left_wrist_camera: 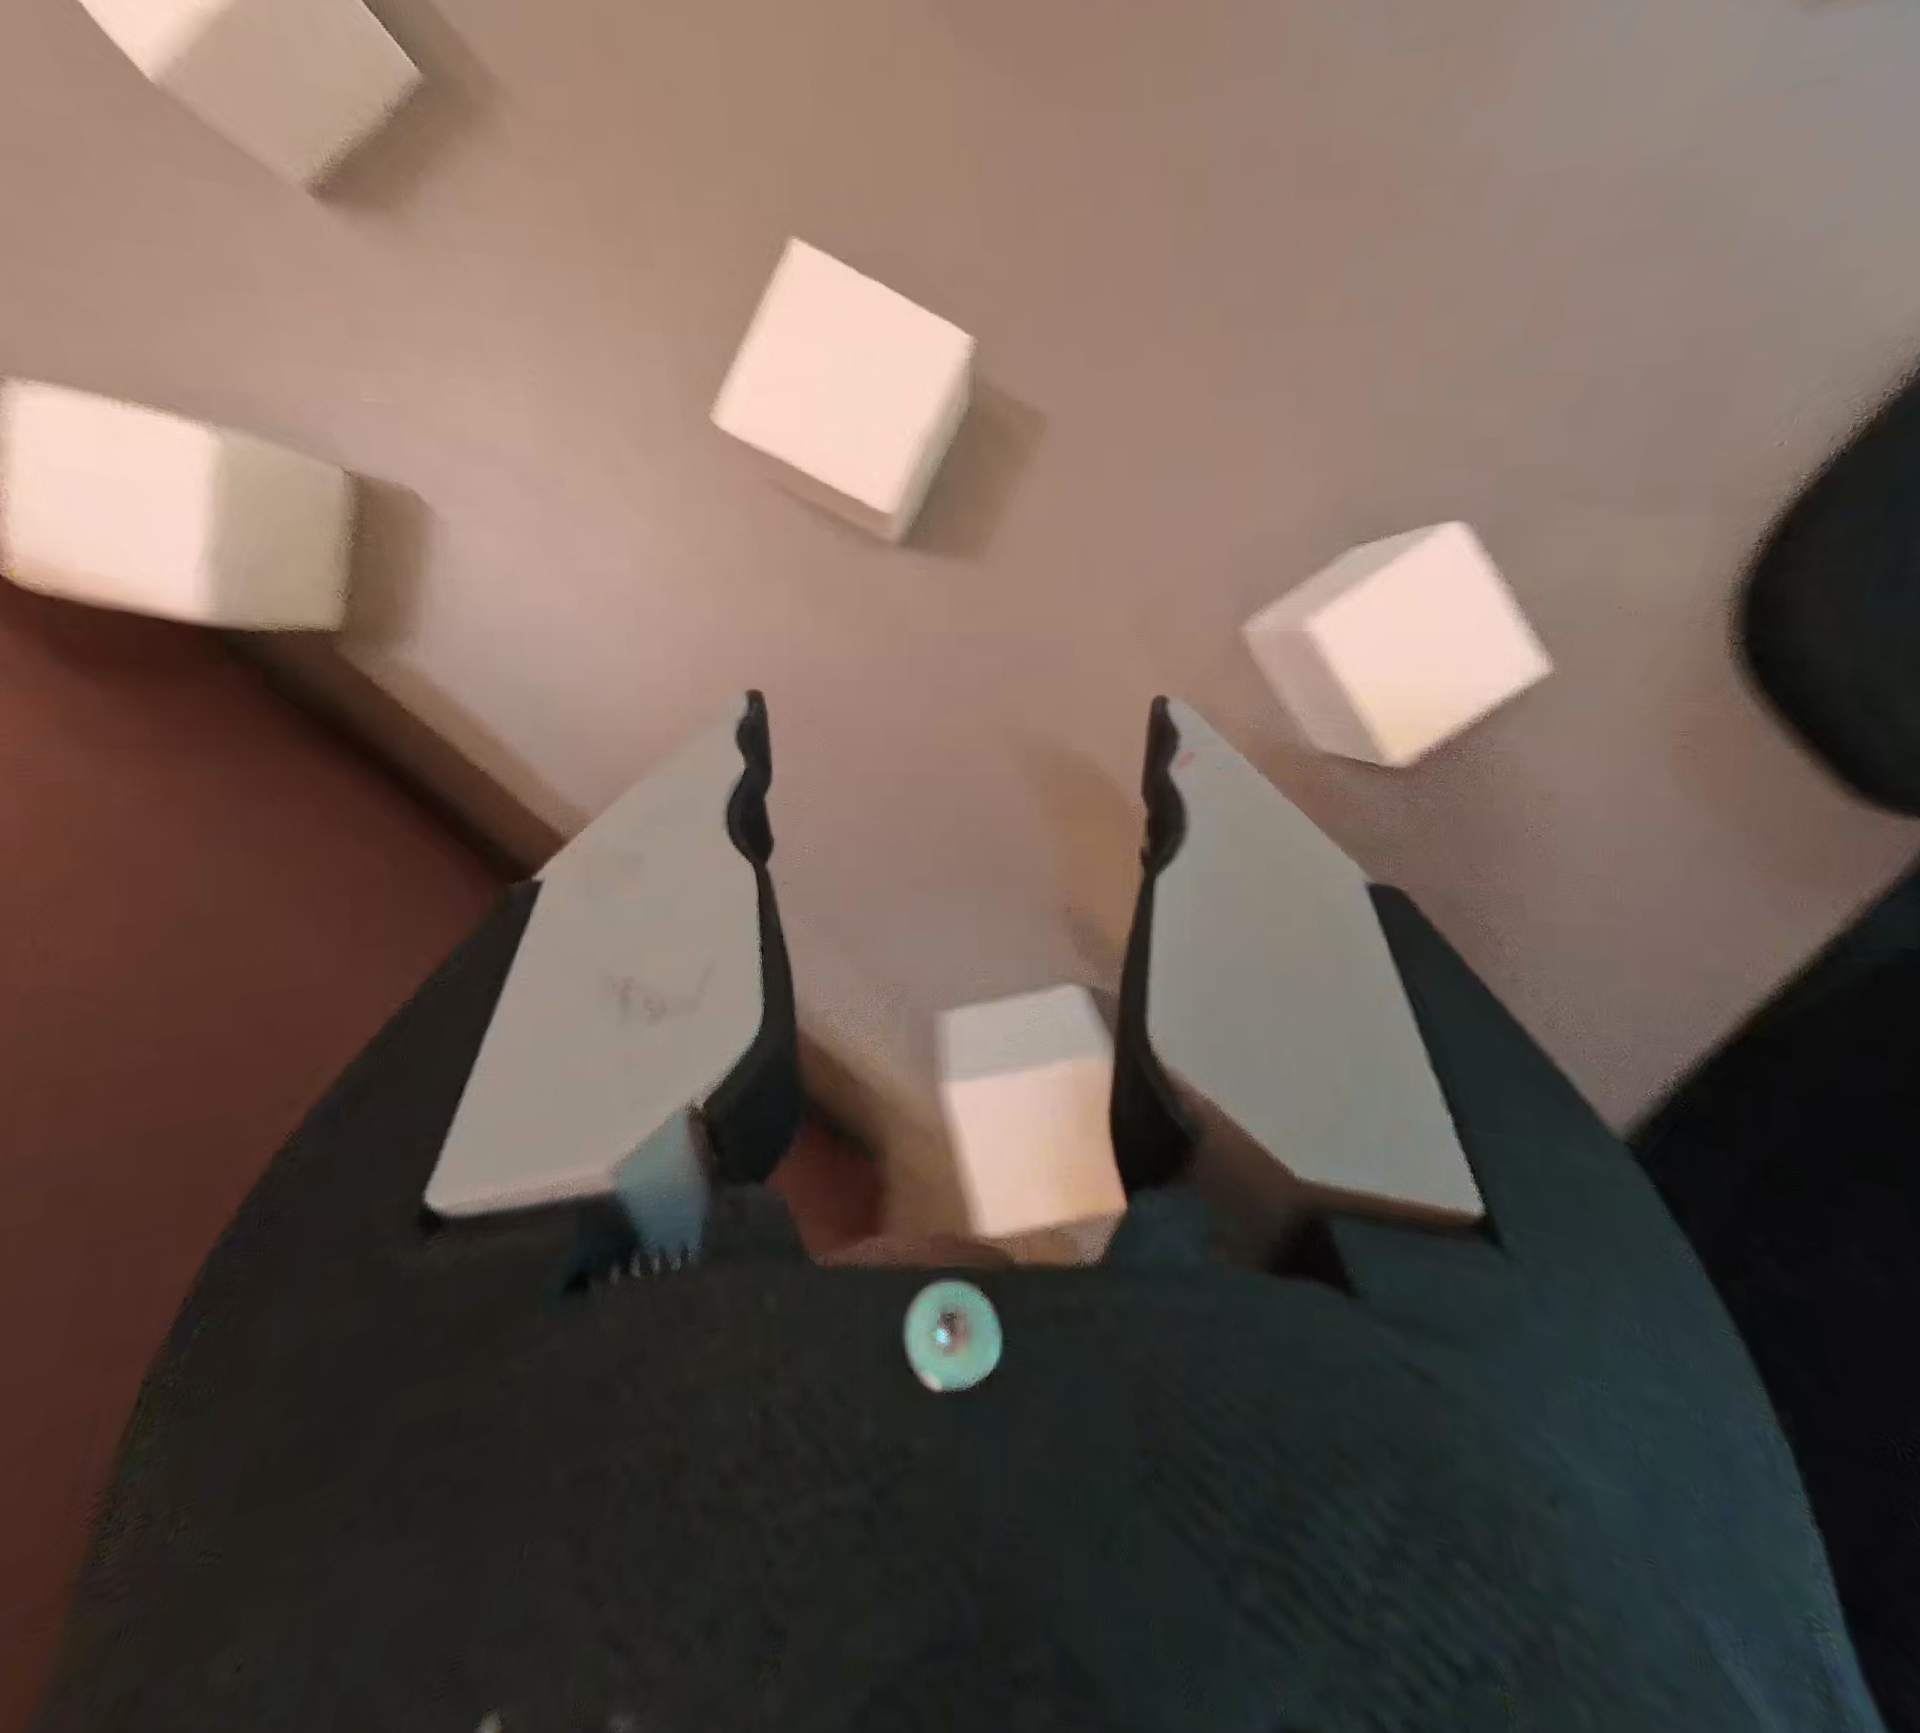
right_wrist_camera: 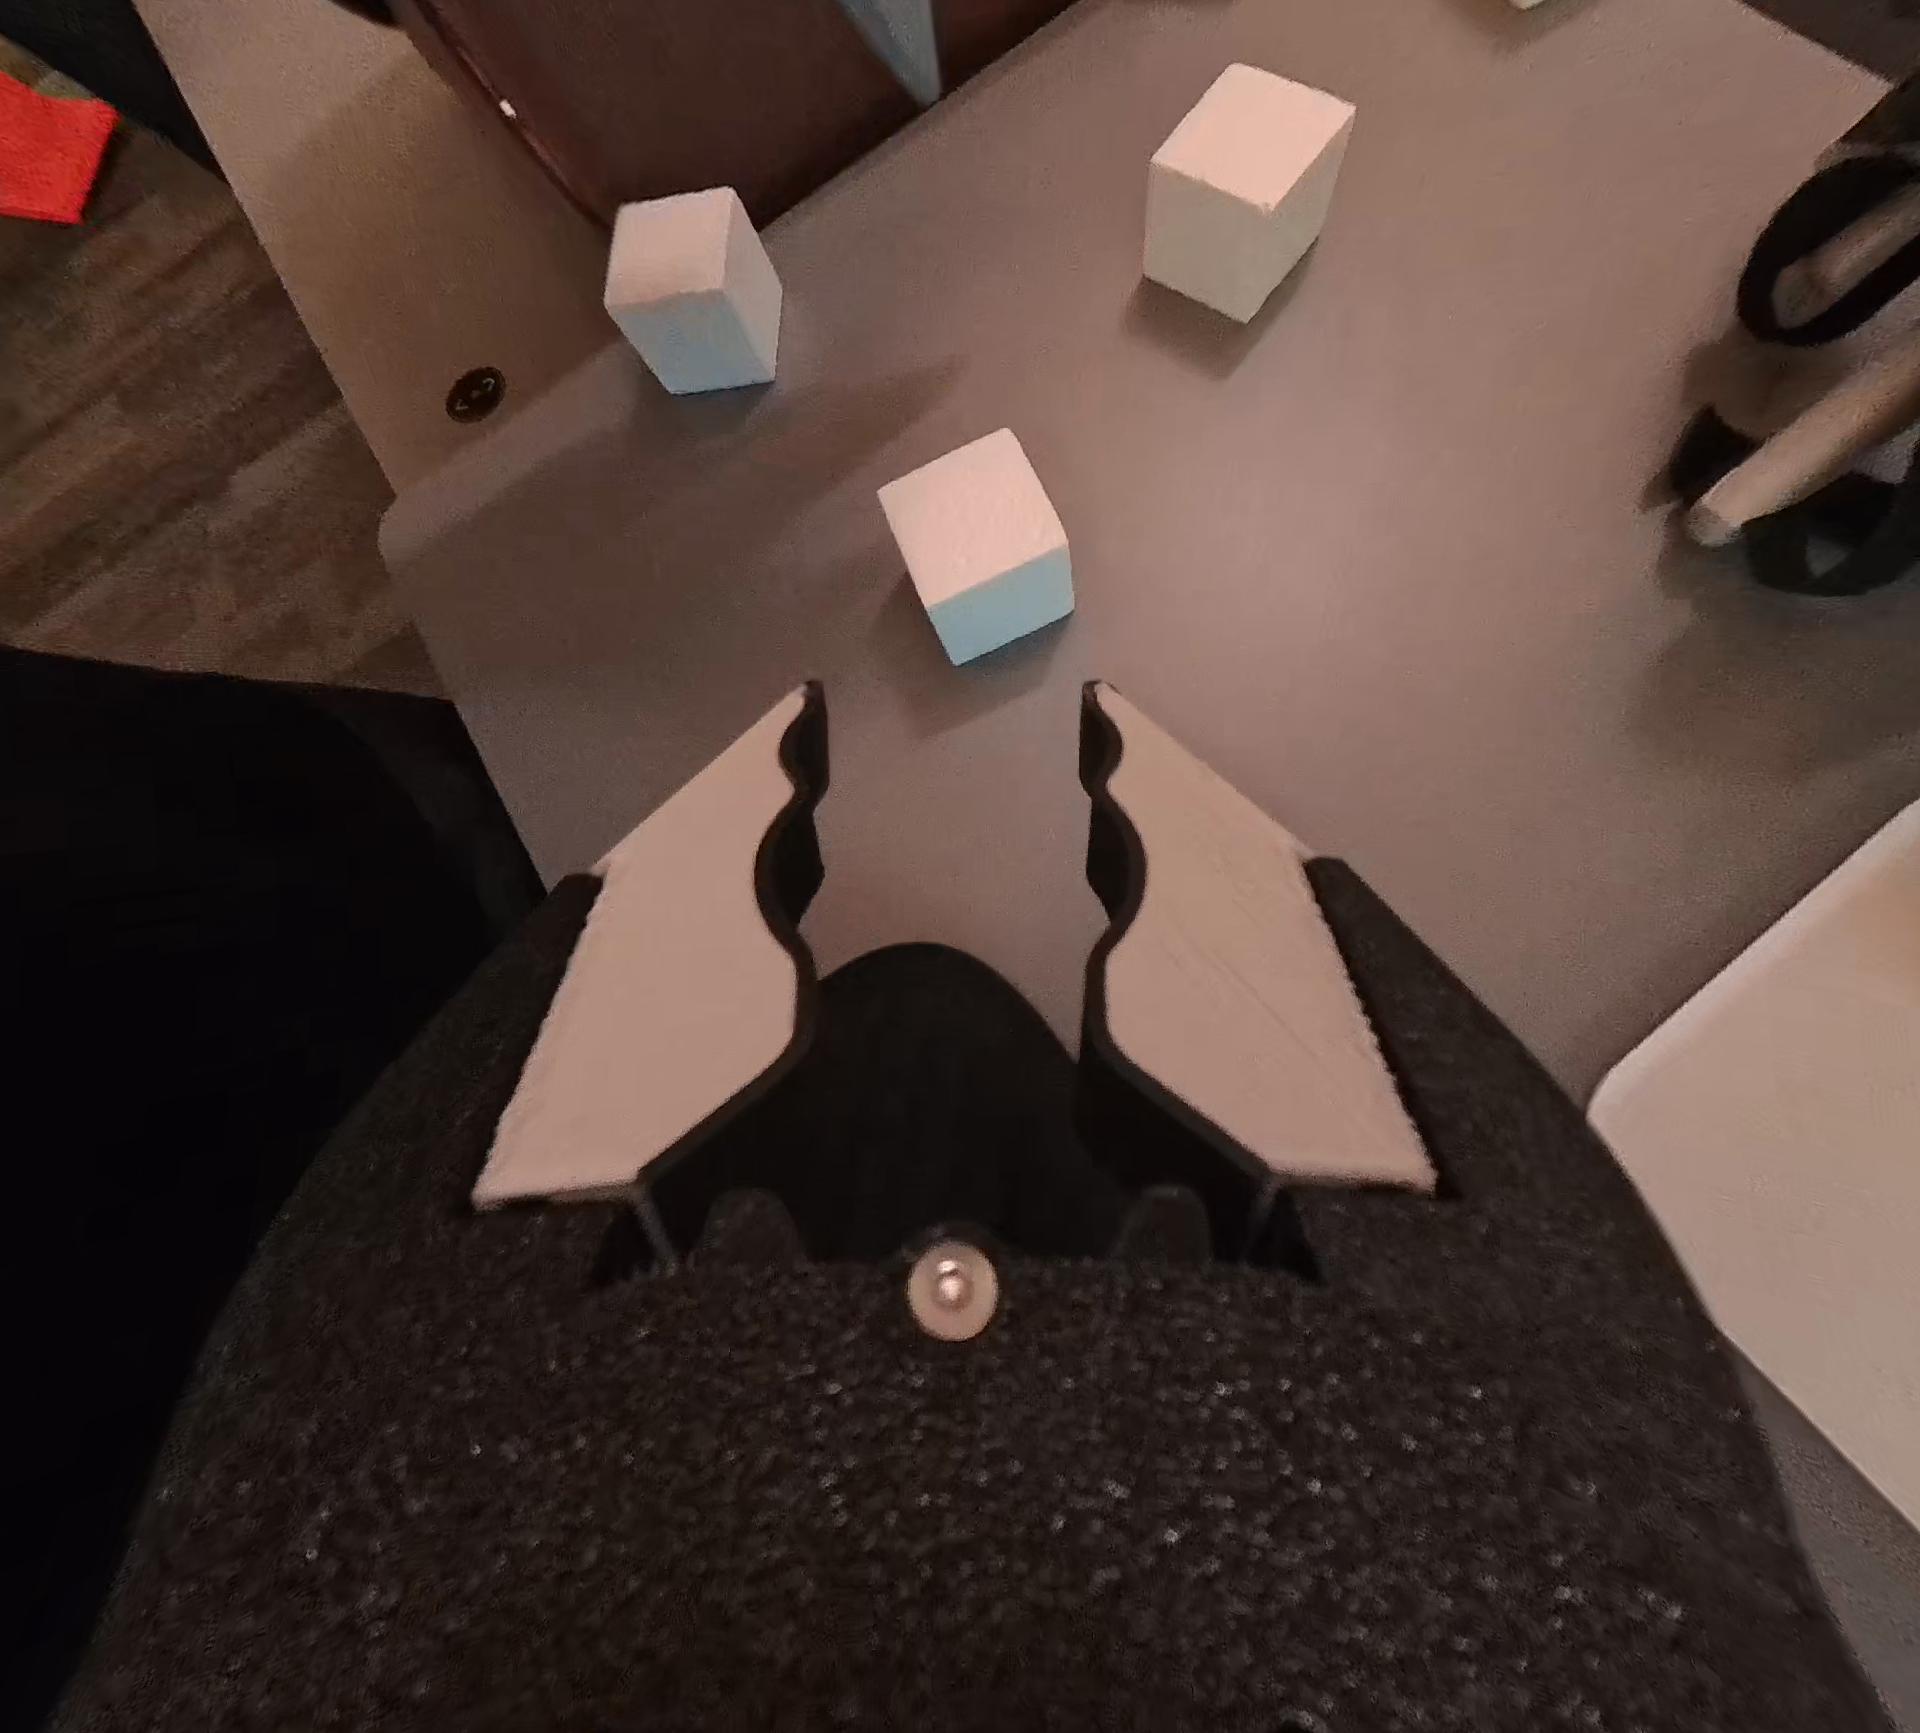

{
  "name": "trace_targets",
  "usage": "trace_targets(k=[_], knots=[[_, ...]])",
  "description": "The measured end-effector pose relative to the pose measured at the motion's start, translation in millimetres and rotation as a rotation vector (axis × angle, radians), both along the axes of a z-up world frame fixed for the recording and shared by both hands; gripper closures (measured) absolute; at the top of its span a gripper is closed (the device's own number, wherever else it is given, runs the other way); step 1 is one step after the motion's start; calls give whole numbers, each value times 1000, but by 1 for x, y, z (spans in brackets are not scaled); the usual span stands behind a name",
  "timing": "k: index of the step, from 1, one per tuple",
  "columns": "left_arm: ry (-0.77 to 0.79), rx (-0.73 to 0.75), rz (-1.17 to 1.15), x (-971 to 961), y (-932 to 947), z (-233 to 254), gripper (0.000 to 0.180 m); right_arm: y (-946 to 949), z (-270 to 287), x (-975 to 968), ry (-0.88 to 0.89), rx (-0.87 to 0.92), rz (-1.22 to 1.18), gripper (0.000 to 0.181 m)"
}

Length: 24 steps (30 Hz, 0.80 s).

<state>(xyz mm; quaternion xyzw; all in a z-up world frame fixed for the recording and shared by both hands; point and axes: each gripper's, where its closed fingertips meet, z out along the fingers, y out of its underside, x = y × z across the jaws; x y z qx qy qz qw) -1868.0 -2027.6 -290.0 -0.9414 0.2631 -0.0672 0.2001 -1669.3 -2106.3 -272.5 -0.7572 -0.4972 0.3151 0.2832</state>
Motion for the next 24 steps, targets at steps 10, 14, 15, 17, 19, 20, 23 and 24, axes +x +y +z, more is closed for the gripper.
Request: trace_targets(k=[10, 14, 15, 17, 19, 20, 23, 24], knots=[[72, 117, -32, -34, 226, 9, 80, 8, -26, 15, -165, -24, -135, 134], [26, 86, 17, -48, 307, -8, 69, 9, -20, 26, -151, -85, -285, 134], [32, 66, 25, -52, 321, -16, 69, 10, -19, 29, -152, -99, -321, 134], [34, 27, -4, -52, 343, -32, 68, 9, -20, 36, -163, -113, -380, 134], [58, 42, -60, -51, 363, -41, 69, 7, -22, 42, -182, -125, -409, 135], [59, 46, -93, -50, 370, -45, 76, 5, -24, 45, -195, -130, -415, 135], [52, -19, -232, -43, 369, -61, 82, 4, -26, 50, -224, -142, -409, 136], [96, -46, -266, -49, 367, -68, 83, 5, -26, 52, -231, -145, -404, 136]])
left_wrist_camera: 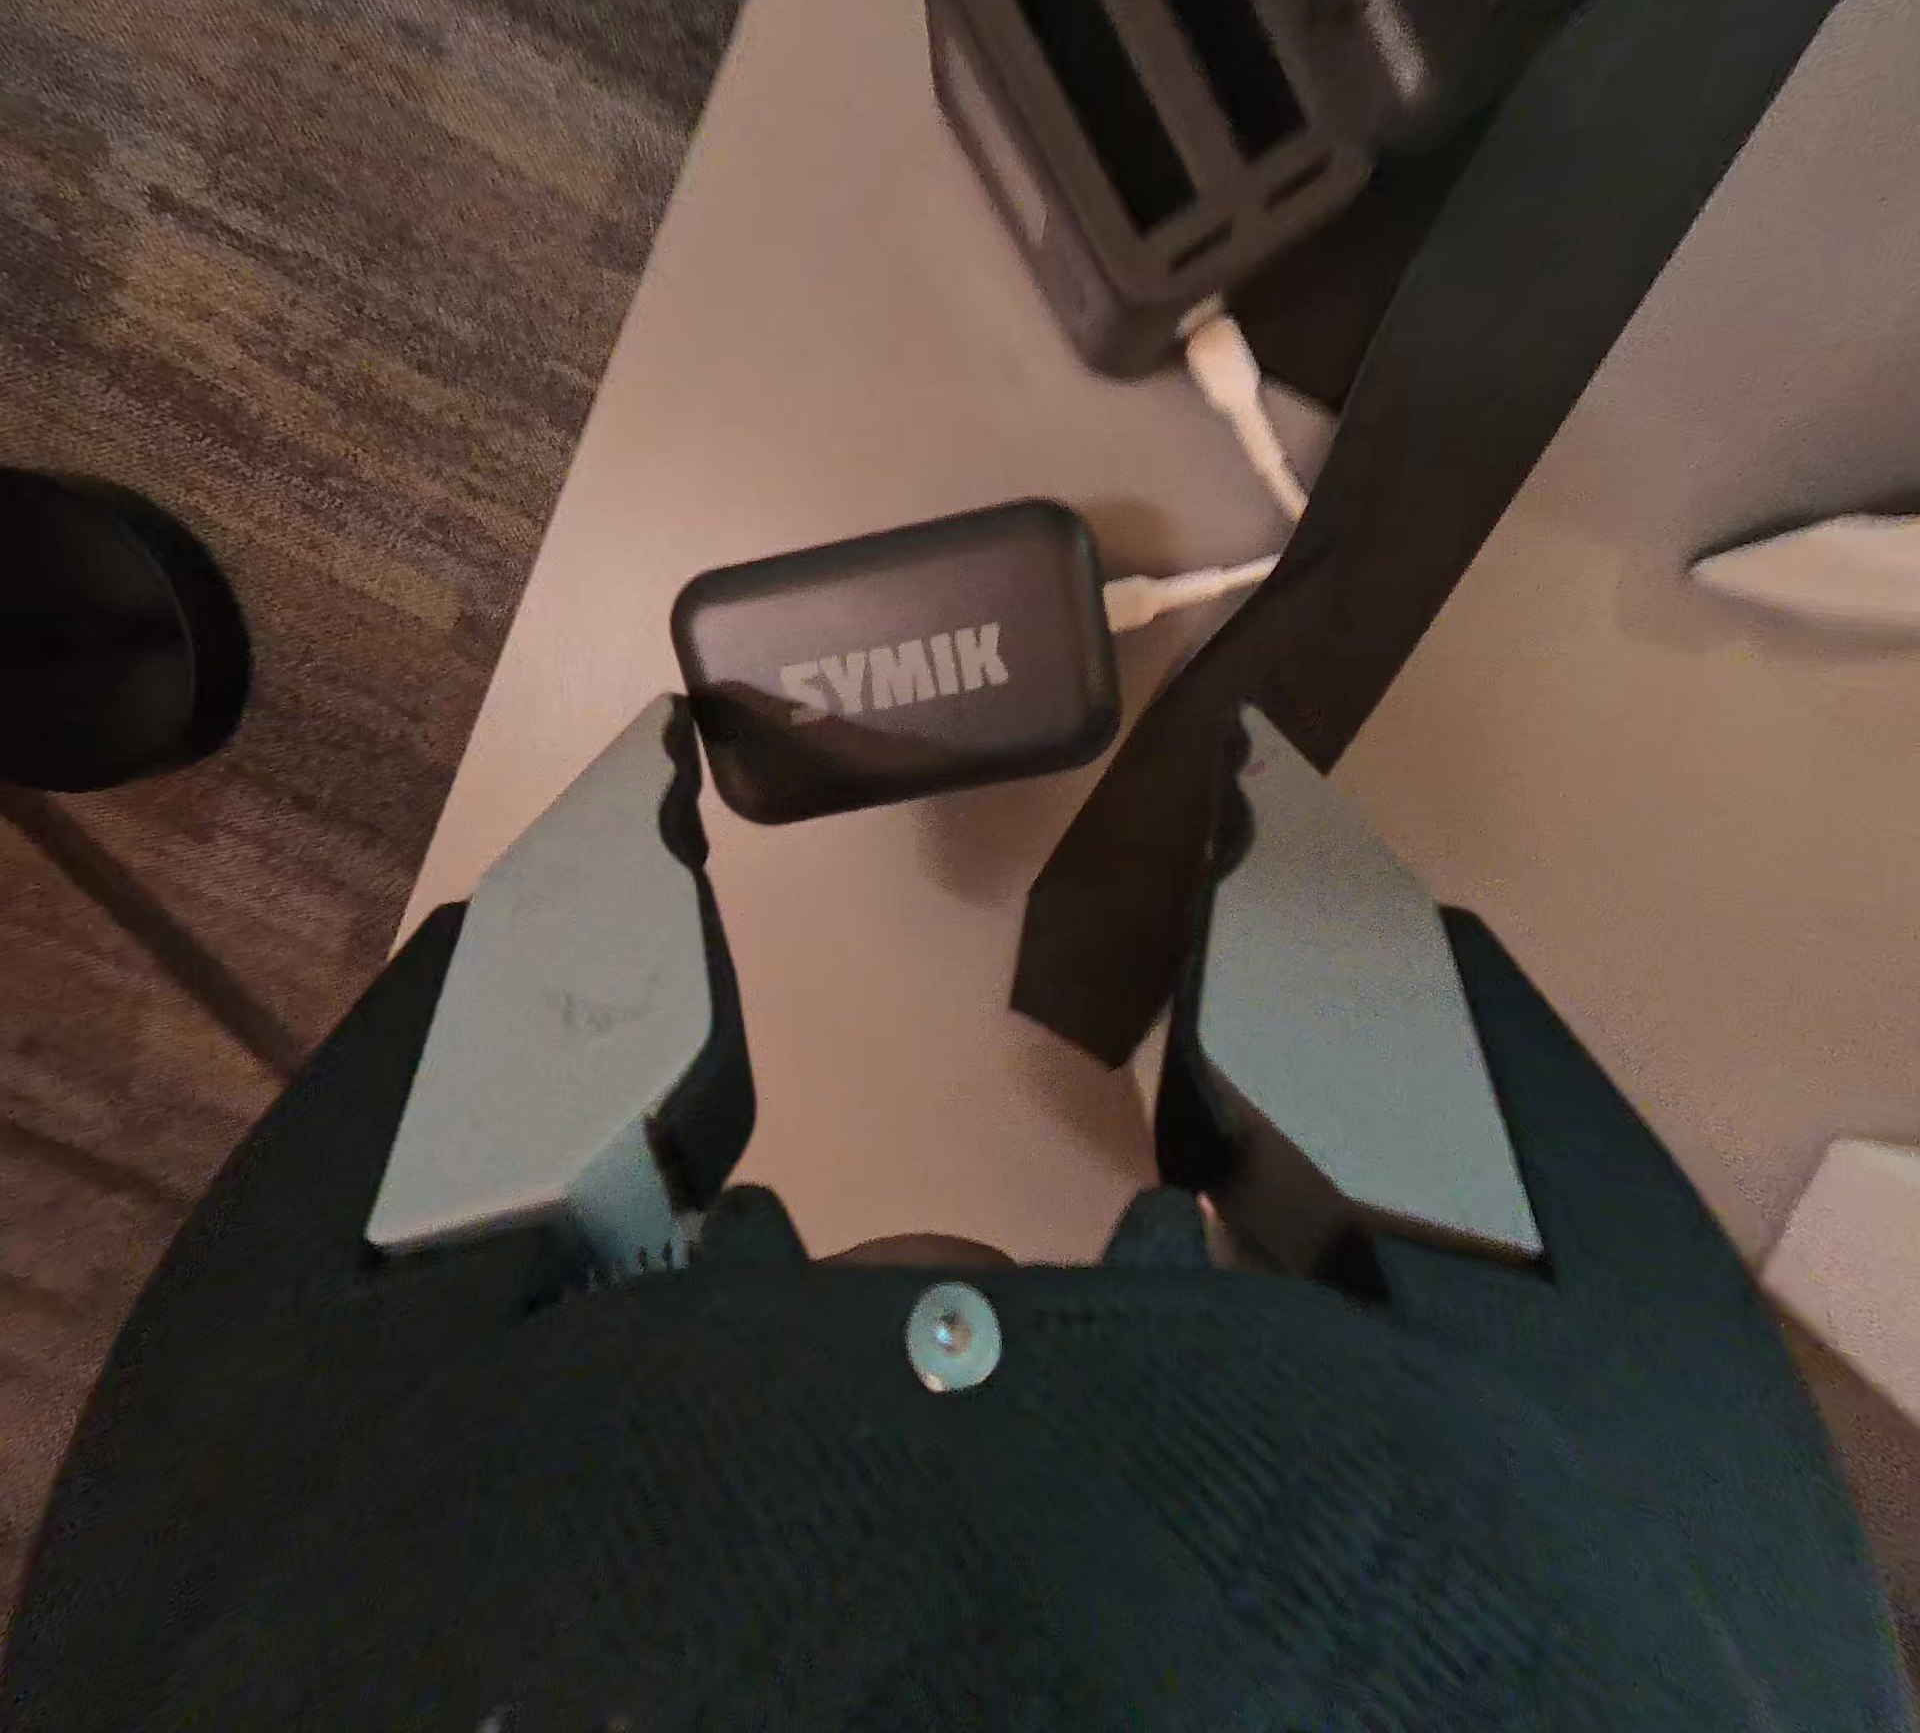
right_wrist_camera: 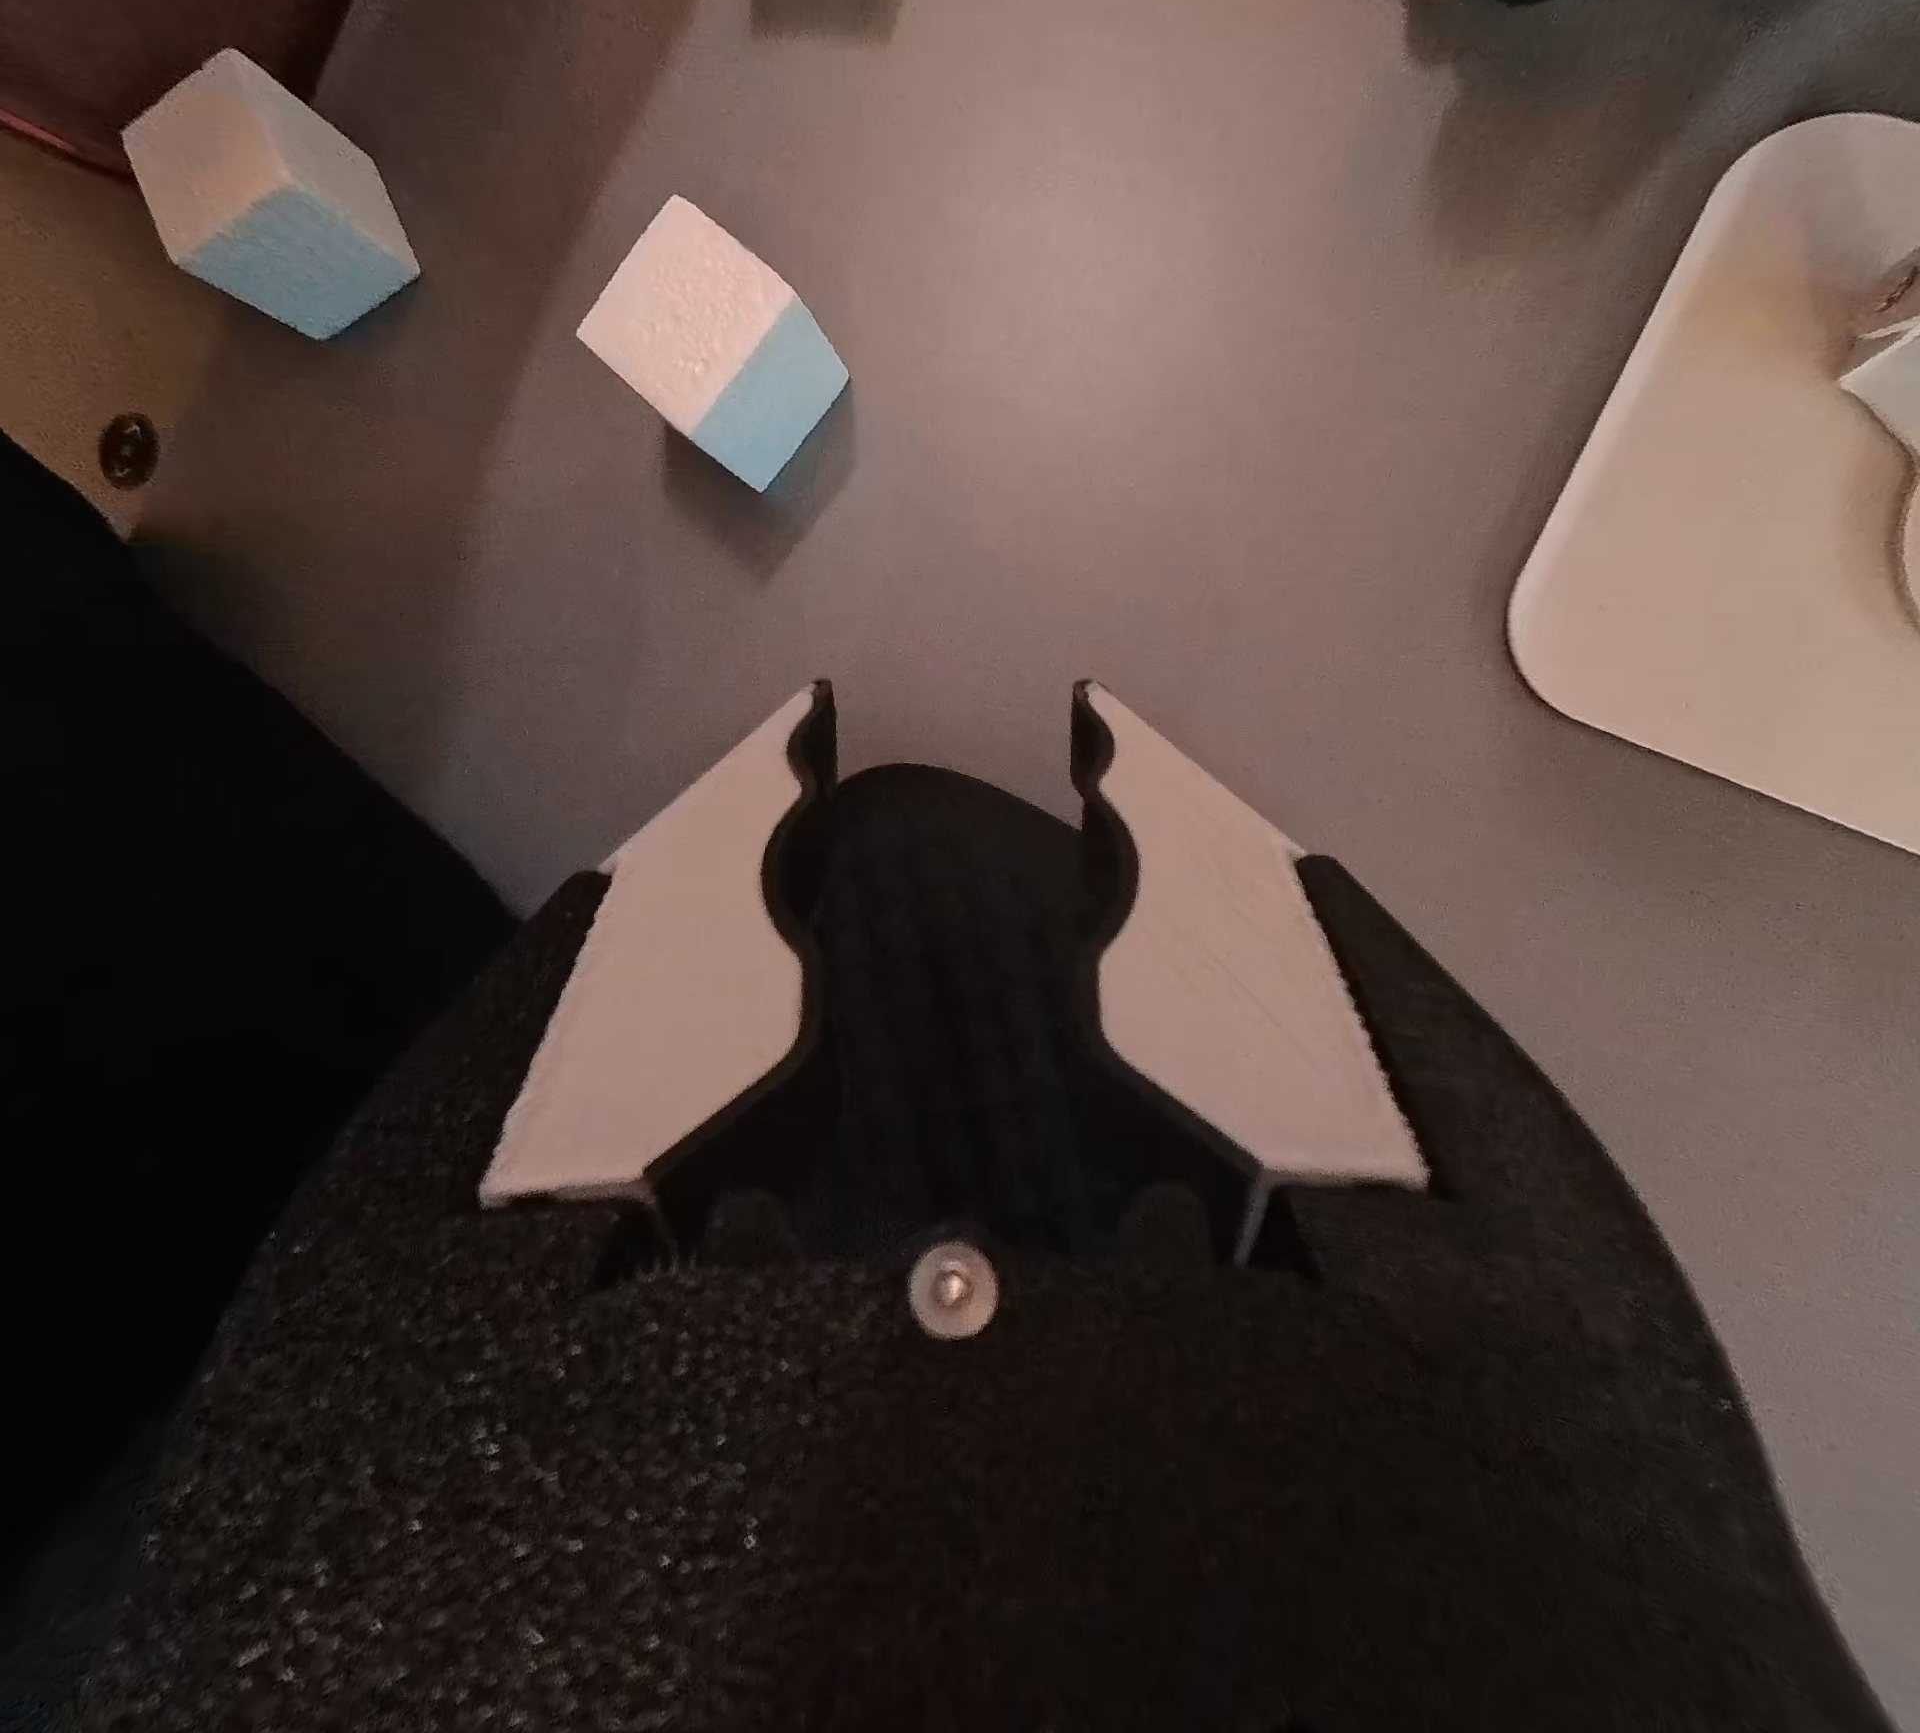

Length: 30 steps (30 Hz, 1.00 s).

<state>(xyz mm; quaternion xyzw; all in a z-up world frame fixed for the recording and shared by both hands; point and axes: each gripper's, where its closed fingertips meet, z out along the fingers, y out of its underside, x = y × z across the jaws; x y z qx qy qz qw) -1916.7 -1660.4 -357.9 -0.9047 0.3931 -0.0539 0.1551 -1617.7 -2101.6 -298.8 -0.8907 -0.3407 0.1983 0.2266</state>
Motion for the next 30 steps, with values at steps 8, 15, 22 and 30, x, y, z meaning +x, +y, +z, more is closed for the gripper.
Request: trace_targets(k=[8, 15, 22, 30], knots=[[253, -104, -86, -36, -40, -10, 98, 26, 9, 0, 24, 2, 26, 137], [179, -429, -53, -40, -103, 13, 119, 32, 9, -9, 35, 10, 81, 138], [134, -377, 40, -41, -100, 40, 110, 24, 11, -7, 64, 14, 62, 138], [279, -295, -216, -38, -158, 12, 100, 25, 12, -22, 145, 13, 60, 139]])
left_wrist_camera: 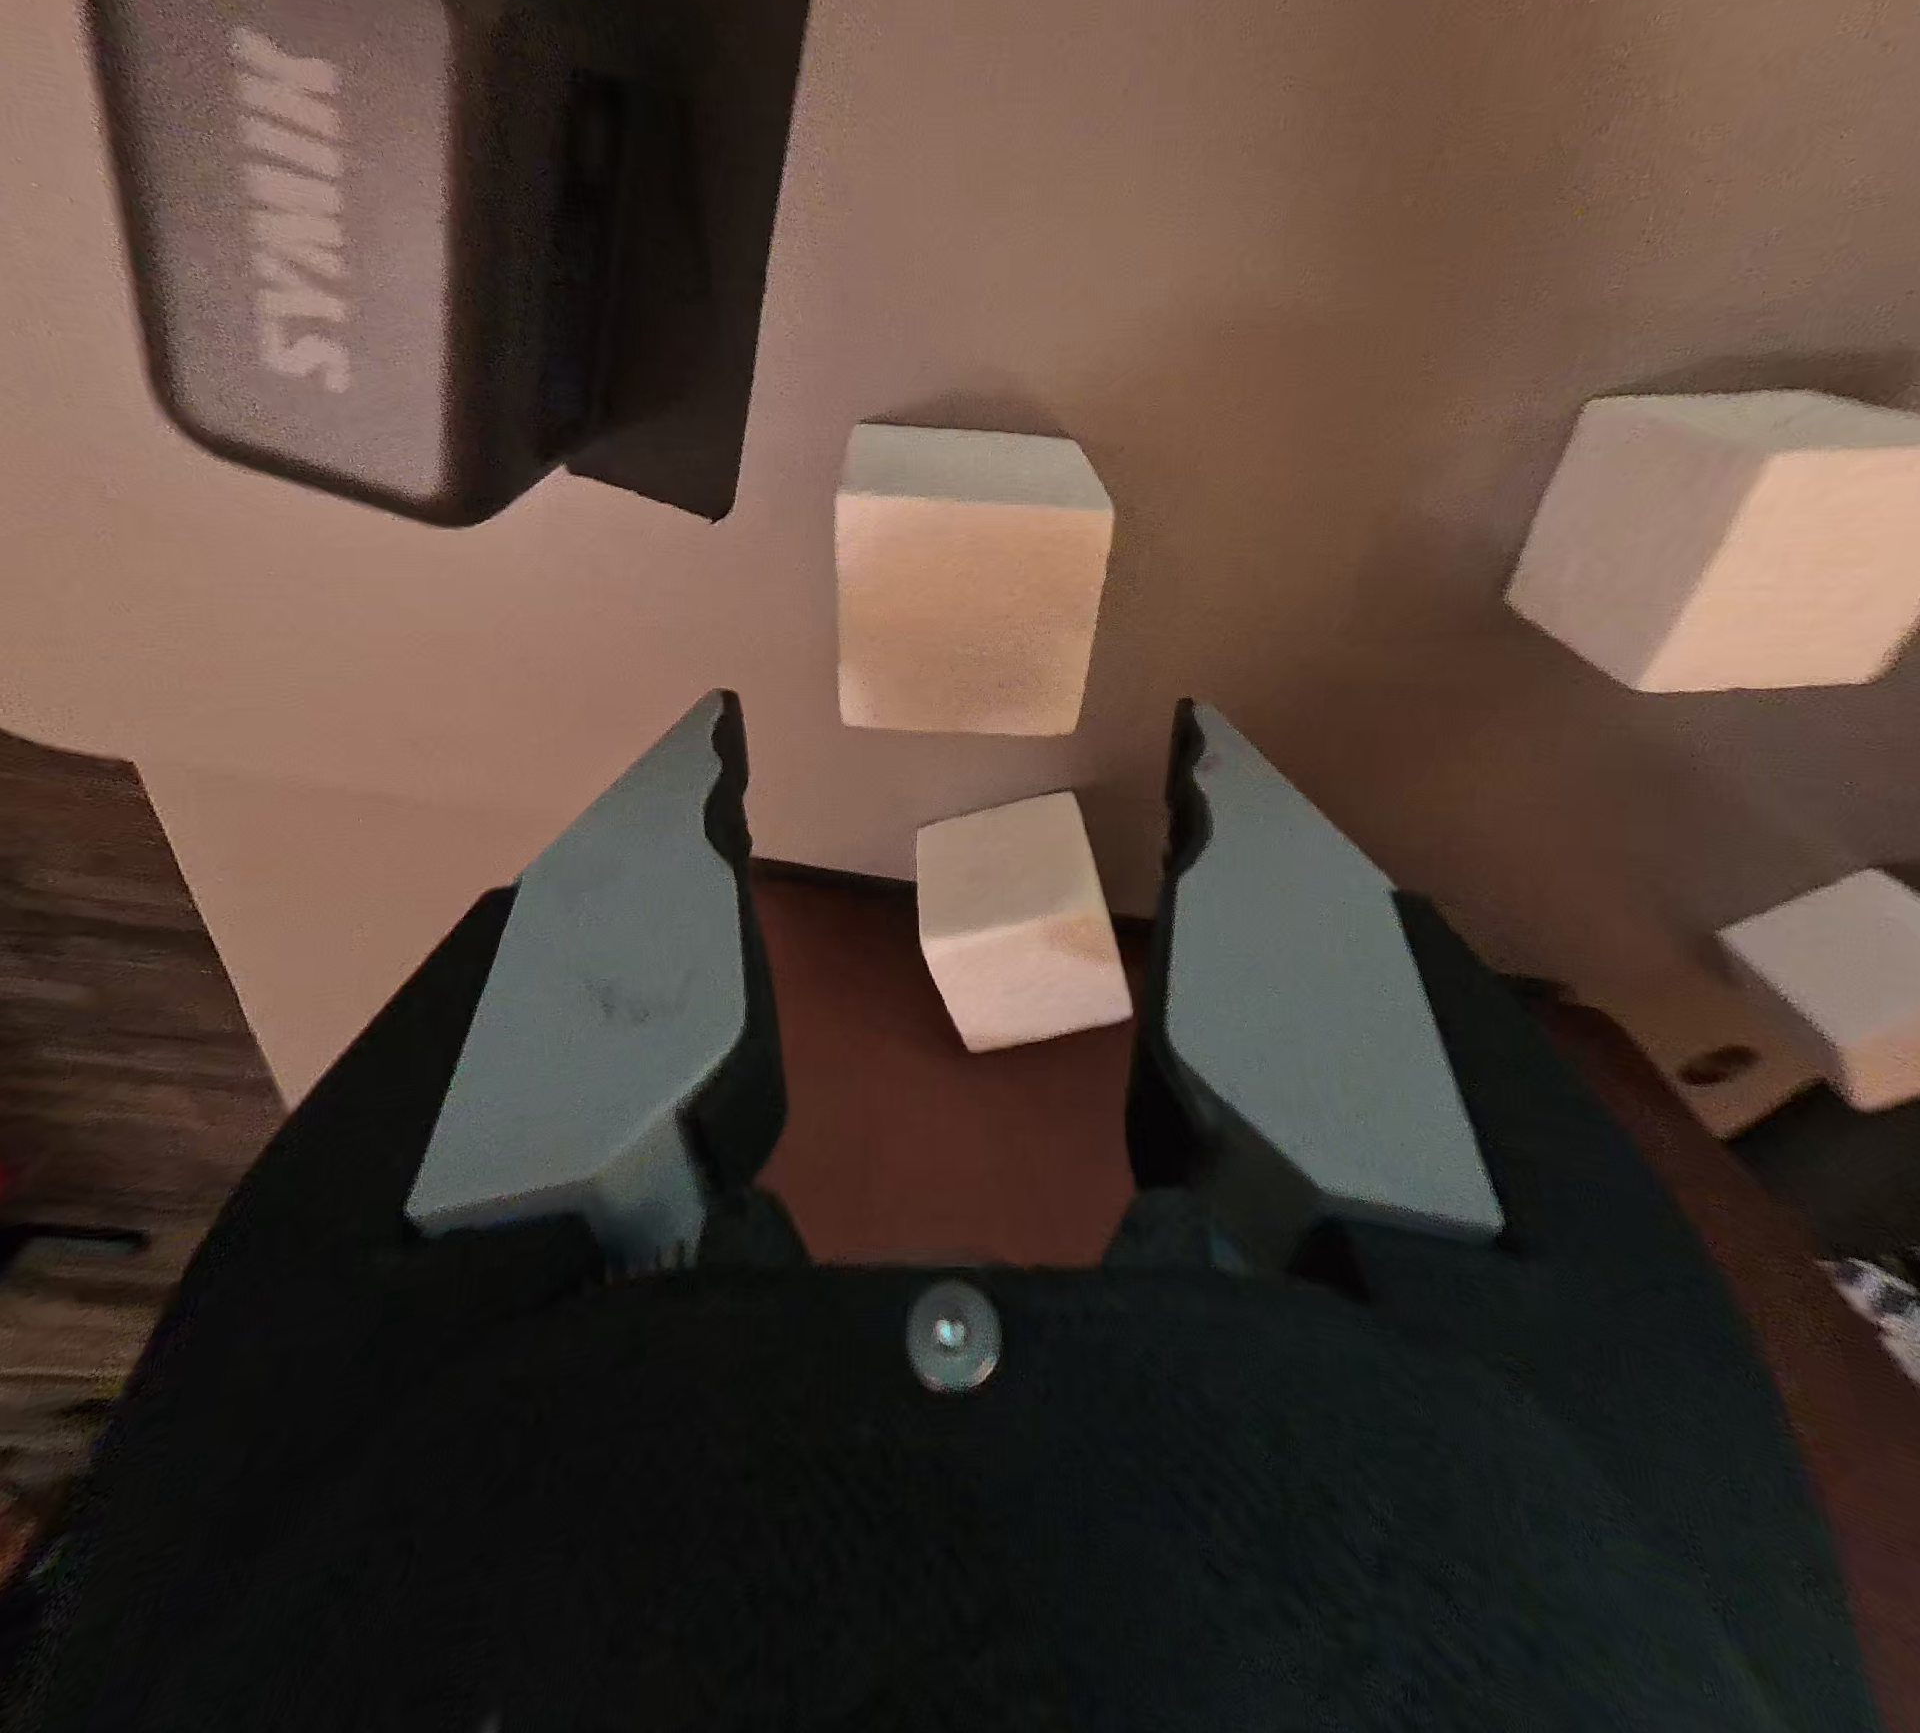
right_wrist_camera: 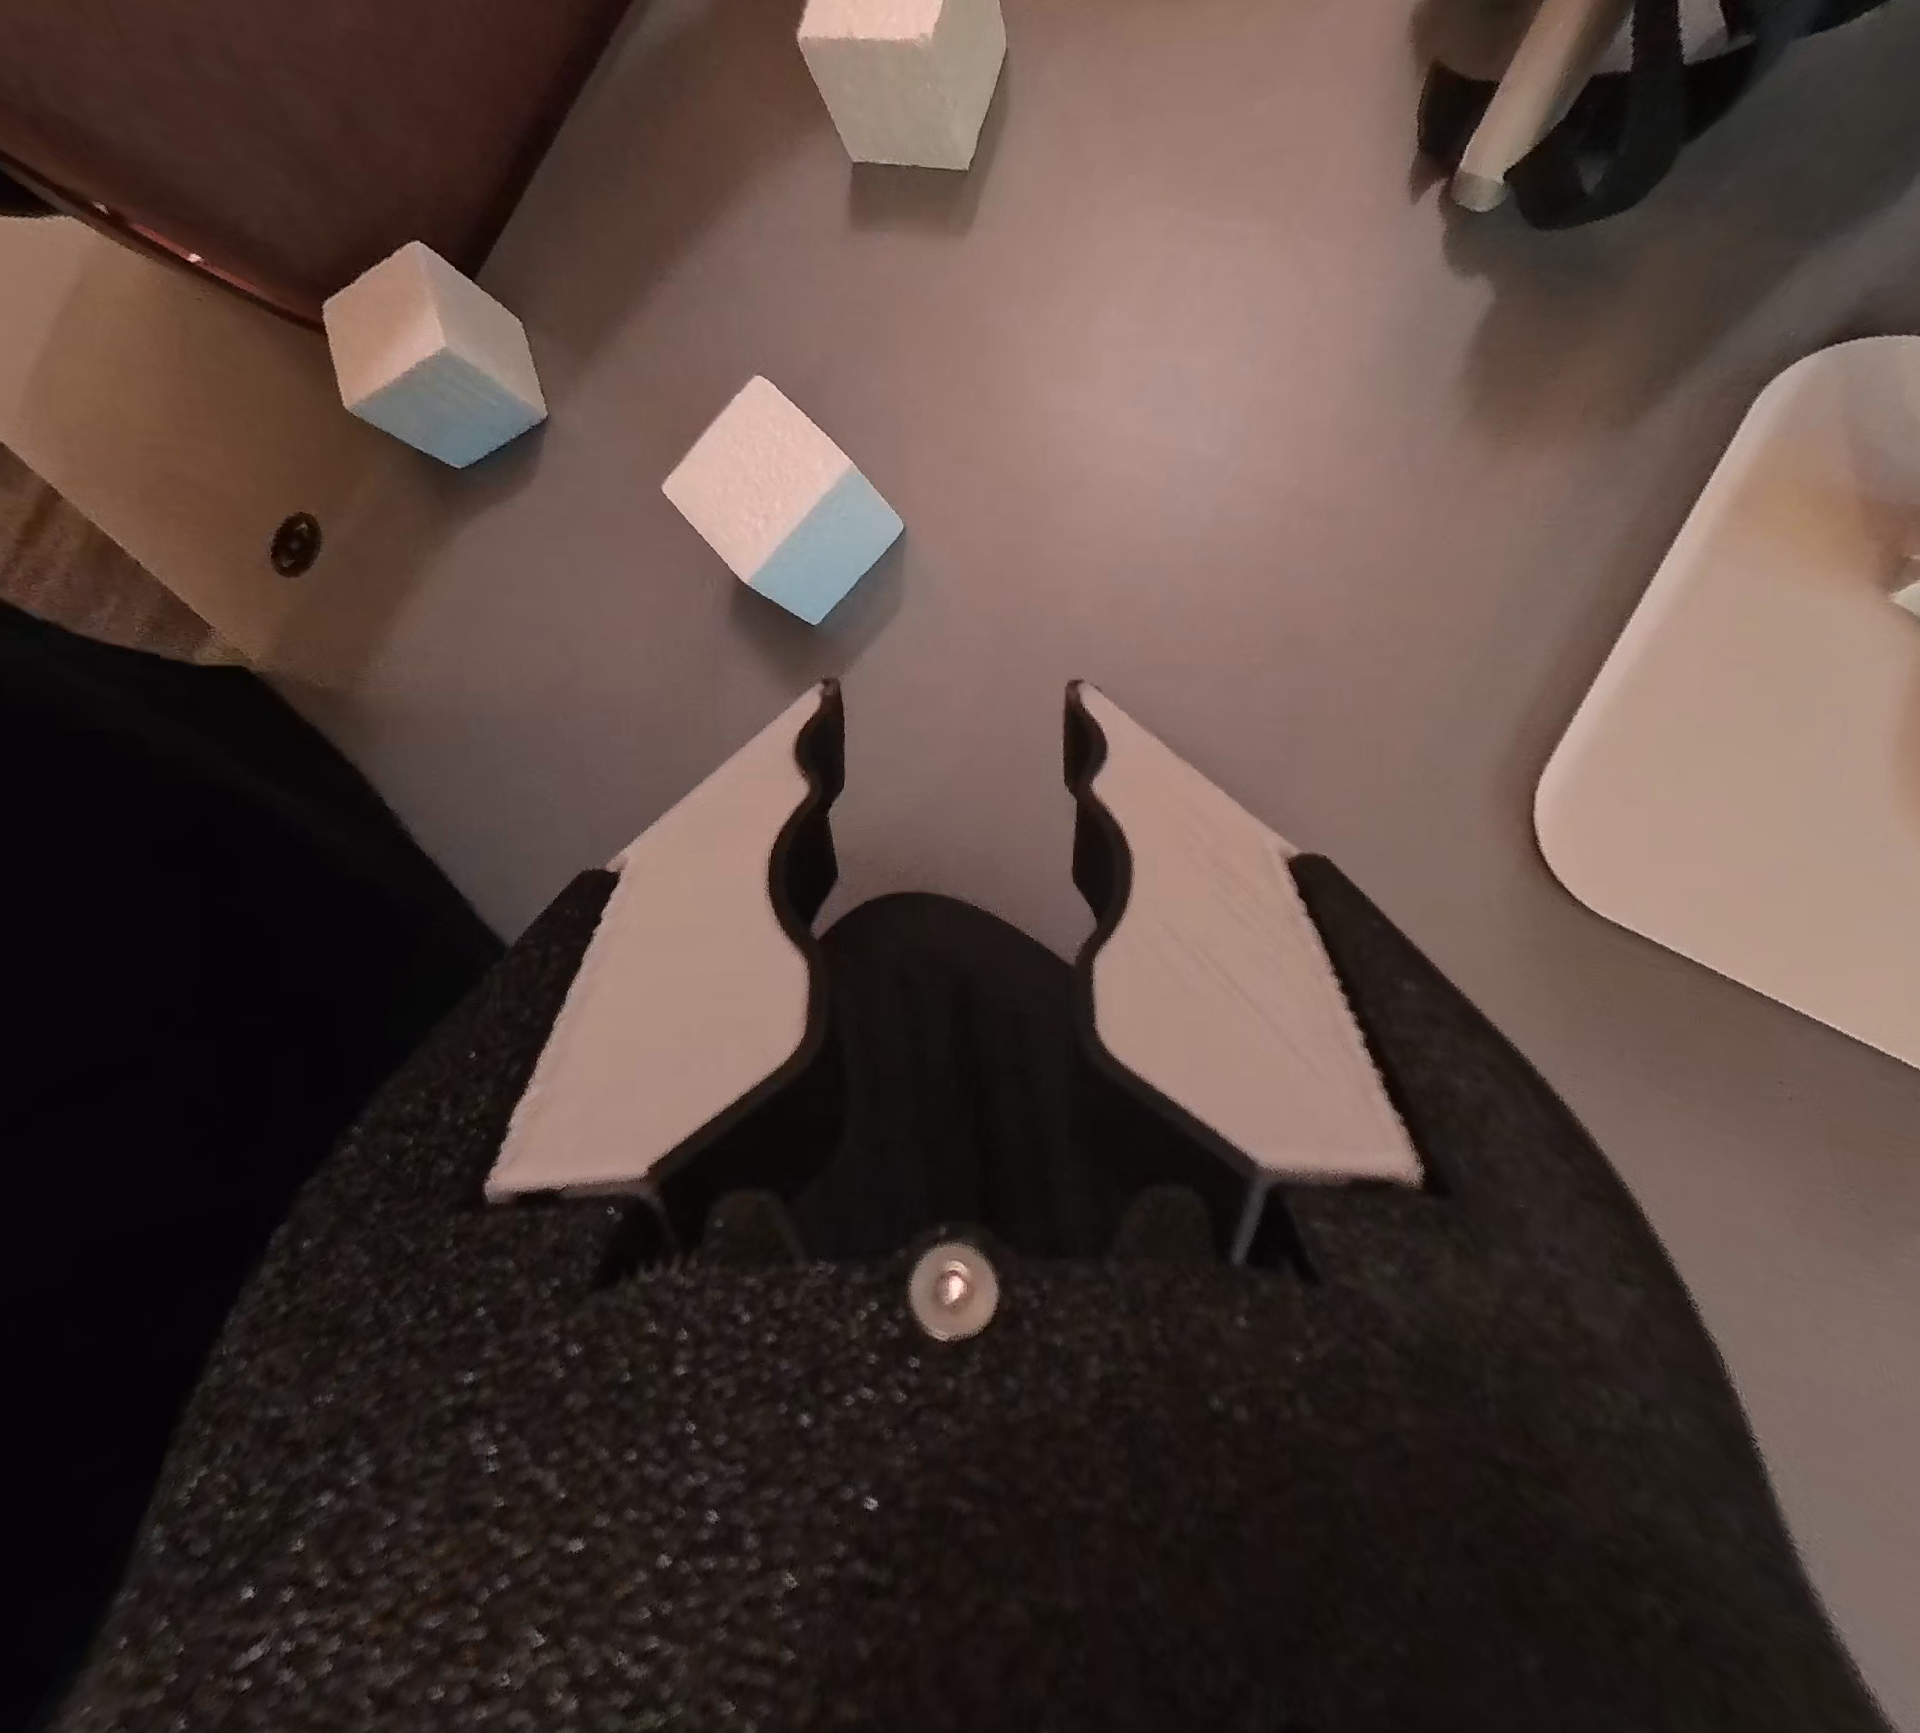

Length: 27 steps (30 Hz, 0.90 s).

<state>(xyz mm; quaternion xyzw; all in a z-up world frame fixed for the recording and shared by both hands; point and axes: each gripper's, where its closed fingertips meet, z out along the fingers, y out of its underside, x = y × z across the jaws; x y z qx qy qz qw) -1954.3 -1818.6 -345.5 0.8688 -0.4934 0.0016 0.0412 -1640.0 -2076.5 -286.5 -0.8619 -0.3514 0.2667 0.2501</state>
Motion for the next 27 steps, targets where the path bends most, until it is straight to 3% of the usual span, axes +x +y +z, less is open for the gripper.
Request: trace_targets(k=[2, 5, 16, 27], knots=[[26, 26, -51, -3, -3, -14, 103, 0, 3, -4, -3, 17, 14, 139], [28, 37, -109, -3, -6, -29, 125, 0, 6, -5, -6, 28, 19, 139], [-24, 146, -302, -4, 65, 52, 125, -16, -2, 8, -5, -16, -44, 142], [-76, 121, -303, 13, 103, 30, 125, -19, -5, 21, -34, -39, -106, 143]])
